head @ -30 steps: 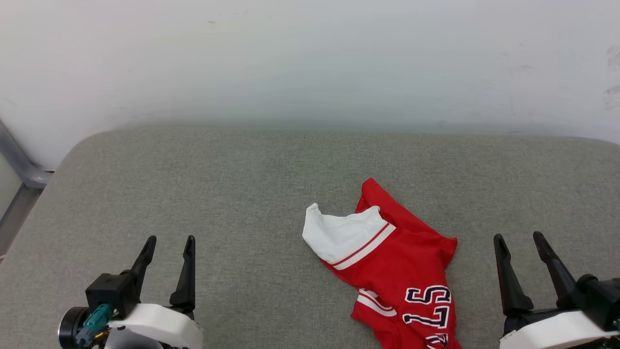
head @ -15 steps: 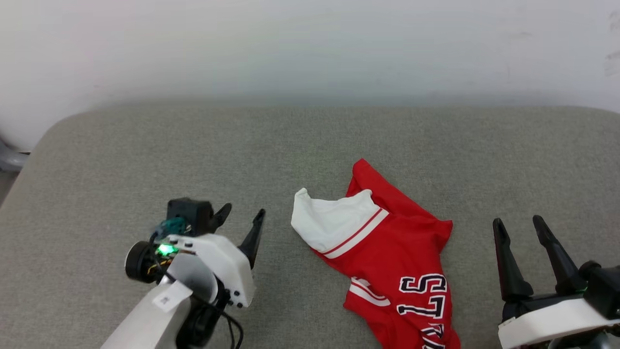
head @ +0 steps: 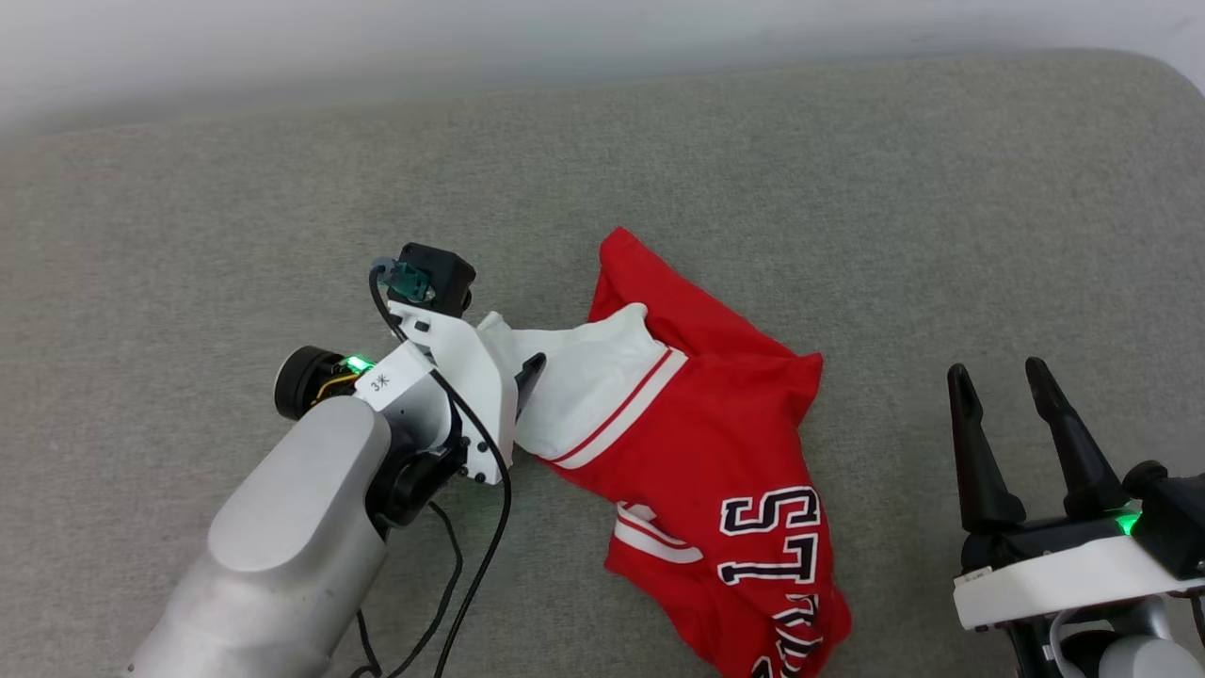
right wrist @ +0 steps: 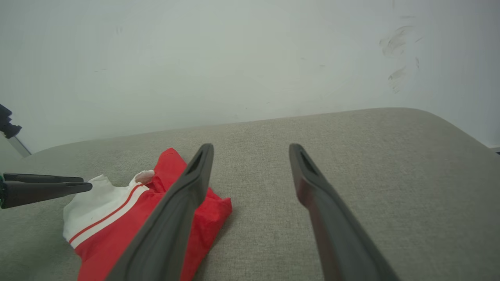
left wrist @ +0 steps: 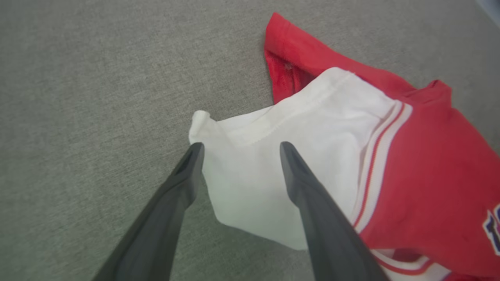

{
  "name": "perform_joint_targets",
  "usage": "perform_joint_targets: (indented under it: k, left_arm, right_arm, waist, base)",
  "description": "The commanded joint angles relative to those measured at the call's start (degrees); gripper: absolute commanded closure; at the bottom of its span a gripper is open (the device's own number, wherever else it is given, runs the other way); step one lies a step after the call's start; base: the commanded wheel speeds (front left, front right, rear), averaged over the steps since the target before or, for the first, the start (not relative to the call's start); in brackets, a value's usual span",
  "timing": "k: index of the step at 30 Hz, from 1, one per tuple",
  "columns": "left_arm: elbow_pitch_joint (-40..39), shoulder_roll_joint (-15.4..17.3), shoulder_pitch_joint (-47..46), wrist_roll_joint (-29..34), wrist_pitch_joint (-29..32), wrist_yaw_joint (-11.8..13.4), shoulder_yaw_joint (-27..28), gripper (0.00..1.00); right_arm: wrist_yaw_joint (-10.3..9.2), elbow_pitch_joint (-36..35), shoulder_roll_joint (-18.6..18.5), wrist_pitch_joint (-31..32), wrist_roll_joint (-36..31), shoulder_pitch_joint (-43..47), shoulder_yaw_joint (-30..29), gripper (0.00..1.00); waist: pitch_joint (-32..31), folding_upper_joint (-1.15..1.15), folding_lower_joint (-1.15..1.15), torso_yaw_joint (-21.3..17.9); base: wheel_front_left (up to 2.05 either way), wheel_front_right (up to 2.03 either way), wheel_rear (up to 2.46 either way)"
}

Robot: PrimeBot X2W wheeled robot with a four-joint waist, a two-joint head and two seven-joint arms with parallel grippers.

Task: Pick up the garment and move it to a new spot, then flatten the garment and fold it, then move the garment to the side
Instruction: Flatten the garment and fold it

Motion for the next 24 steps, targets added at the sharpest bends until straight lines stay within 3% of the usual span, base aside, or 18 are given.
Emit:
perform_joint_targets:
  k: [1,11,13,14,24]
  left_arm:
    - [2.08,0.19,-1.54,-0.16,1.74,-0.44,-0.61,0.0]
    - [13.01,0.75,-1.89,1.95,16.45,-2.32,-8.32,0.0]
    - [13.9,0.88,-1.78,2.58,17.17,-2.79,-9.41,0.89]
    - [13.92,1.0,-2.13,3.13,16.12,-2.85,-9.63,1.0]
    - [7.94,3.18,-6.38,5.33,0.71,-1.4,-5.31,1.0]
  right_arm:
    - [-0.02,0.65,0.08,-0.82,0.67,-1.11,0.12,0.0]
    - [-0.02,3.75,0.09,-3.82,2.43,-2.56,0.46,0.0]
    - [-0.02,4.14,0.09,-4.08,2.59,-2.82,0.65,0.0]
    - [-0.02,4.34,0.09,-4.23,2.86,-2.94,0.78,0.0]
    - [-0.02,5.81,0.09,-4.29,2.98,-2.05,-0.36,0.0]
  waist:
    - [2.56,0.0,-0.01,-2.66]
    - [4.32,0.0,-0.01,-4.54]
    - [4.5,0.0,-0.01,-4.64]
    - [4.56,0.0,-0.01,-4.68]
    - [1.45,0.0,-0.01,-2.07]
  base:
    - [0.0,0.0,0.0]
    - [0.0,0.0,0.0]
    - [0.0,0.0,0.0]
    - [0.0,0.0,0.0]
    - [0.0,0.0,0.0]
